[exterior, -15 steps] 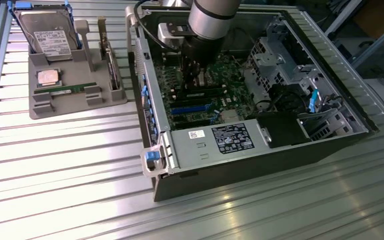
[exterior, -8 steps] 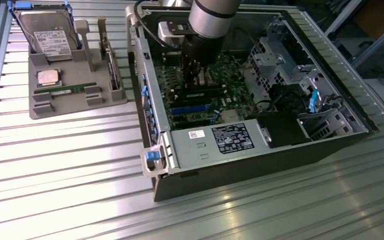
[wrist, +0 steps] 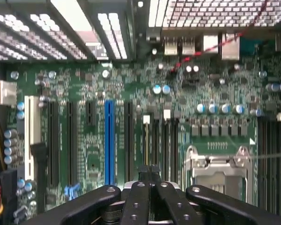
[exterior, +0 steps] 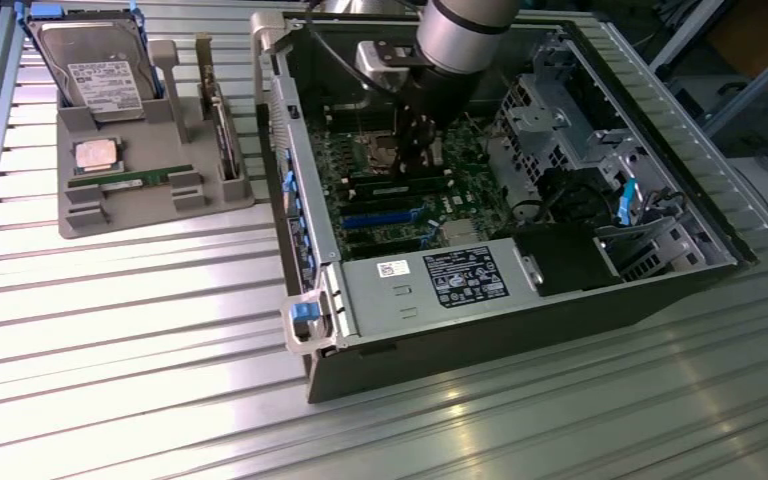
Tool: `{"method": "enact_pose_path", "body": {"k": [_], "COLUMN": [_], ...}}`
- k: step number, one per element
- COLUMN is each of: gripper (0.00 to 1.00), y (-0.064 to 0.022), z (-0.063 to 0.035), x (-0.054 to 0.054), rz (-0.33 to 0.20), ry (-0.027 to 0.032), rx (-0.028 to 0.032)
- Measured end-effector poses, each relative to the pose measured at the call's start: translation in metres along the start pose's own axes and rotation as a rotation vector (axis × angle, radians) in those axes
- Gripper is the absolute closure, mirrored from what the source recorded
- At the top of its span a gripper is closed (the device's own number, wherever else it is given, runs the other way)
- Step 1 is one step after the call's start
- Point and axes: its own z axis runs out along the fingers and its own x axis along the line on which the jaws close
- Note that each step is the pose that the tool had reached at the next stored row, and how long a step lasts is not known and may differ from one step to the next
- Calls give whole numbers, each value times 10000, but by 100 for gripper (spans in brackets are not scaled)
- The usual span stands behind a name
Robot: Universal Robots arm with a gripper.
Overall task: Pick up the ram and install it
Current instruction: 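Press down the ram until it locks into place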
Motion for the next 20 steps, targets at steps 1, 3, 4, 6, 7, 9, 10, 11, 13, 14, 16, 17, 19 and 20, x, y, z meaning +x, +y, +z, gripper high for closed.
{"method": "enact_pose_path", "body": {"k": [1,3,4,6,7,9,10,11,13,14,16,17,19,20], "gripper": [90,90,90,90,90,90,90,90,90,90,90,90,90,90], "y": [-67,-175,-206,-264,-281,-314,-331,-350,-387,-399,-441,-481,-593,-618], "z": [-5,-13,-16,-24,-30,-69,-97,-124,-172,-196,-252,-280,-321,-331], "x": [0,0,-1,-1,-1,-1,-1,0,0,0,1,1,1,1], "rz": [1,1,1,0,0,1,1,0,0,0,0,-1,-1,-1], "ry": [0,0,0,1,-2,0,-2,-3,-4,-8,-9,-12,-13,-14], "rx": [-6,-10,-10,-11,-10,-10,-10,-10,-10,-10,-11,-10,-10,-10]}}
